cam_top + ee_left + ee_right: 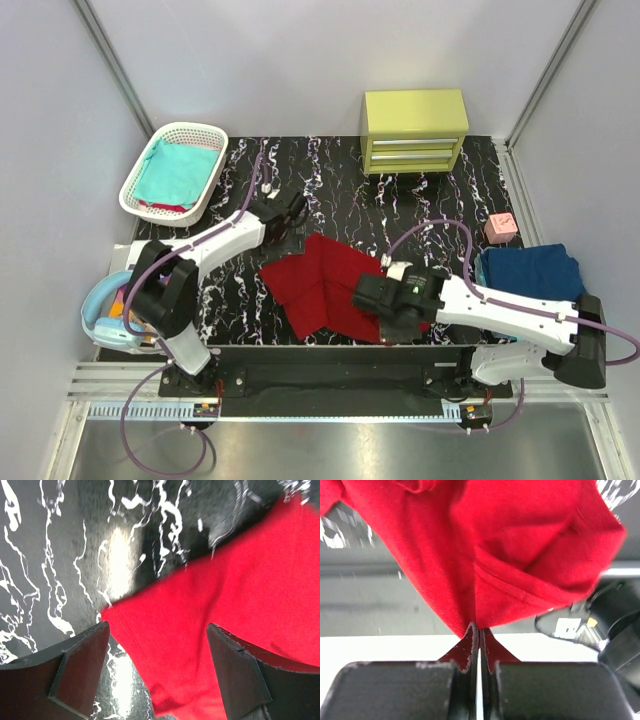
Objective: Fold and stack the t-shirts
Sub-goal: Move the tshirt to the center of the board
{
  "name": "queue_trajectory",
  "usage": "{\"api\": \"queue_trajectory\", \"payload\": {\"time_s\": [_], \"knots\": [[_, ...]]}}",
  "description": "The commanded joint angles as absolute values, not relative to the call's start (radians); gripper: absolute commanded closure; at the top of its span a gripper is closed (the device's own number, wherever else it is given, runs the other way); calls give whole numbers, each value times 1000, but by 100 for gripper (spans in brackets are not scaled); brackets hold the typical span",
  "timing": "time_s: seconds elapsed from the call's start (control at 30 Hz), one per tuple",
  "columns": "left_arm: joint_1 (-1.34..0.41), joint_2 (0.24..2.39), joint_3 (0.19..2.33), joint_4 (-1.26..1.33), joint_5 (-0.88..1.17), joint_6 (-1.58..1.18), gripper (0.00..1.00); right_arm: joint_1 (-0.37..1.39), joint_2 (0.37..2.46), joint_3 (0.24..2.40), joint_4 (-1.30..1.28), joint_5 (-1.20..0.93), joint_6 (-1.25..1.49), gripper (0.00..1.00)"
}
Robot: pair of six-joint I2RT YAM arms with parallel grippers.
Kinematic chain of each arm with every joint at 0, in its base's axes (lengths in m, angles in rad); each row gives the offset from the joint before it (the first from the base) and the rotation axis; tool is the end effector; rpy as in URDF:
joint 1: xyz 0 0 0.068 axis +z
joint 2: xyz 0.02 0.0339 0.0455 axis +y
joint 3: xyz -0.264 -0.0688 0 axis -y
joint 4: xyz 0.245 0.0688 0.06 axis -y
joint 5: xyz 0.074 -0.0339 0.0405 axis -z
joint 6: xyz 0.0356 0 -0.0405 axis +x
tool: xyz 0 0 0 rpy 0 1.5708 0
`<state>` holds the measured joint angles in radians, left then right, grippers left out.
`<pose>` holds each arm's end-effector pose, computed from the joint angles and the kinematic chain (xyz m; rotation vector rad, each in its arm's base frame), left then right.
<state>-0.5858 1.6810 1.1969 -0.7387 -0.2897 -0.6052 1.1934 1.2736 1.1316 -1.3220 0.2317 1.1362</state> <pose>0.2812 -0.1743 0.2133 -0.0952 2.6924 0.0597 0.0833 0.1878 0.2826 -0.0646 2.8862 0.0091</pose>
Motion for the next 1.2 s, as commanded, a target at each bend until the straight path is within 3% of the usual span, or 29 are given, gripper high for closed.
{"api": "queue_trajectory", "payload": {"time_s": [0.0,0.13,0.17,0.2,0.27,0.3,0.43,0.7,0.93,1.17], "knots": [[-588,1704,1273,-727,-285,-568,17,1258,1223,1072,-1597,68,1239,100],[-589,1724,1302,-730,-281,-549,17,1276,1229,1048,-1600,5,1192,100],[-588,1727,1304,-732,-279,-543,17,1278,1227,1078,-1606,29,1184,95],[-588,1726,1307,-732,-273,-542,17,1278,1232,1103,-1615,66,1184,78],[-588,1718,1305,-729,-270,-543,16,1276,1244,1205,-1611,202,1172,65],[-588,1701,1302,-723,-267,-545,16,1276,1265,1242,-1595,253,1169,53],[-594,1648,1273,-715,-241,-541,15,1256,1393,1422,-1526,480,1089,37],[-704,1517,1108,-686,-212,-618,17,1213,1606,1696,-1428,655,1058,39],[-915,1500,1057,-675,-230,-695,18,1040,1523,1628,-1236,601,956,40],[-951,1496,1009,-667,-213,-729,19,1022,1542,1646,-1233,585,908,40]]}}
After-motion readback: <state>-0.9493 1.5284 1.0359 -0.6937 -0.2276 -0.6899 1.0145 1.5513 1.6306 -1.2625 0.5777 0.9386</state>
